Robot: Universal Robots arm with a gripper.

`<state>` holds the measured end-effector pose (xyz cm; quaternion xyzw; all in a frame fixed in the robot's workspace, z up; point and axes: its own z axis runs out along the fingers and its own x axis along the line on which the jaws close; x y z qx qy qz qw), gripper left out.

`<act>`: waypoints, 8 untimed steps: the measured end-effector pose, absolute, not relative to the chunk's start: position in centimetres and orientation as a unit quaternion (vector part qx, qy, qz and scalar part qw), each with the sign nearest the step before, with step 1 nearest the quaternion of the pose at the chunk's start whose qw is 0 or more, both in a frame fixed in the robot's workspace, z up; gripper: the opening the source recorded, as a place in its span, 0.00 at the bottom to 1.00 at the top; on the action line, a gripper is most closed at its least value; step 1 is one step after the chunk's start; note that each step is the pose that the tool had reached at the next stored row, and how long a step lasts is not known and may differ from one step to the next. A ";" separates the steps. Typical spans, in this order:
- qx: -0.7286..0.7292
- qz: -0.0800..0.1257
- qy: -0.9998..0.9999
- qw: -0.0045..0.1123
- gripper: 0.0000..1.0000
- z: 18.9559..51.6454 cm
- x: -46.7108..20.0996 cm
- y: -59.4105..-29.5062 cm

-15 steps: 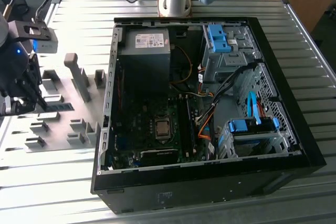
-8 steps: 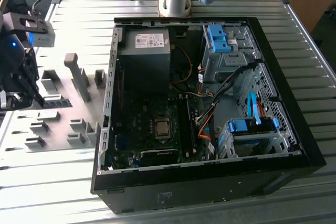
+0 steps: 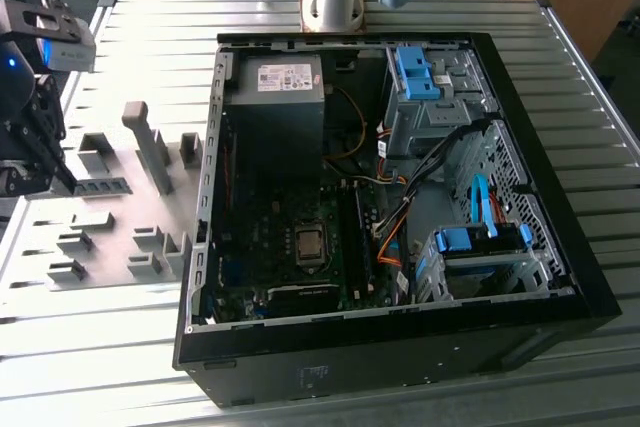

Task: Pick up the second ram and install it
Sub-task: 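Pick up the second ram and move it above second insertion slot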

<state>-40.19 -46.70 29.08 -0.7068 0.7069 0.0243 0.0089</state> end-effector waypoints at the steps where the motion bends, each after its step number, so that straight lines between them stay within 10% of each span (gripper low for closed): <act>1: -0.706 0.024 0.708 0.009 0.14 29.3 -40.2 -46.7; 8: -0.704 0.024 0.710 0.009 0.14 30.5 -40.2 -46.7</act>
